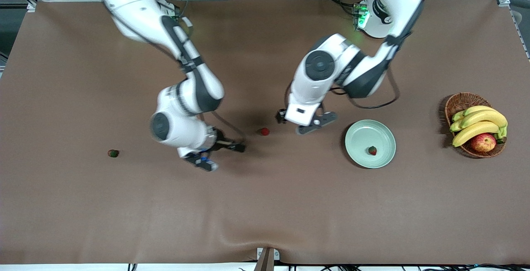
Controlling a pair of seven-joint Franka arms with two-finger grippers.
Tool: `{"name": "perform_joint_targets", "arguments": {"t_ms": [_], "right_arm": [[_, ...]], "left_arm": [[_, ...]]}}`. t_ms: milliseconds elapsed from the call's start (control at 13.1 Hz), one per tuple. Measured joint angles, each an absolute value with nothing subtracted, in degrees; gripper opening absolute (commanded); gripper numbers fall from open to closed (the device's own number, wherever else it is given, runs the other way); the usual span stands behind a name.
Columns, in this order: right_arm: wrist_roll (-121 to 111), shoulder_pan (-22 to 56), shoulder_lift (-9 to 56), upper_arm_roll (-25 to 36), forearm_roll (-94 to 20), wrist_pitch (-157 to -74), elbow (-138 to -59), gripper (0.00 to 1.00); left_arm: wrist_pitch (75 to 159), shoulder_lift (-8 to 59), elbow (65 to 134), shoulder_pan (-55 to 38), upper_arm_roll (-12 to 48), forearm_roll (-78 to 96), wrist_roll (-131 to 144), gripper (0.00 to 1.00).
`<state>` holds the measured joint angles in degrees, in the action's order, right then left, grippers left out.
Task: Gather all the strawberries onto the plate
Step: 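Pass the second strawberry from the right gripper to the left gripper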
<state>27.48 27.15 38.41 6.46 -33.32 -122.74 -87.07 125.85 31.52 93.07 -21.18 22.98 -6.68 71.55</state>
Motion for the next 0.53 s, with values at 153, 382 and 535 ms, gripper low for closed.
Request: {"name": "perform_joint_targets", "arguments": {"t_ms": [153, 382, 535], "right_arm": [[21.83, 19.78, 38.15, 6.50, -28.90, -117.37, -87.14, 1.00], [13.05, 10.75, 38.15, 6.33, -21.42, -113.27, -87.30, 1.00], [4.11, 6.99, 38.15, 6.08, -14.67, -113.16, -87.49, 1.00]], "left_arm": [[132.48, 36.12, 92.20, -23.62, 22.27, -6.68, 74.79, 0.89], [135.88, 42.92, 87.41, -29.91, 16.74, -6.68, 77.42, 0.87], [136.05, 46.61, 84.35, -33.89, 13.41, -6.68, 79.15, 0.83]]}}
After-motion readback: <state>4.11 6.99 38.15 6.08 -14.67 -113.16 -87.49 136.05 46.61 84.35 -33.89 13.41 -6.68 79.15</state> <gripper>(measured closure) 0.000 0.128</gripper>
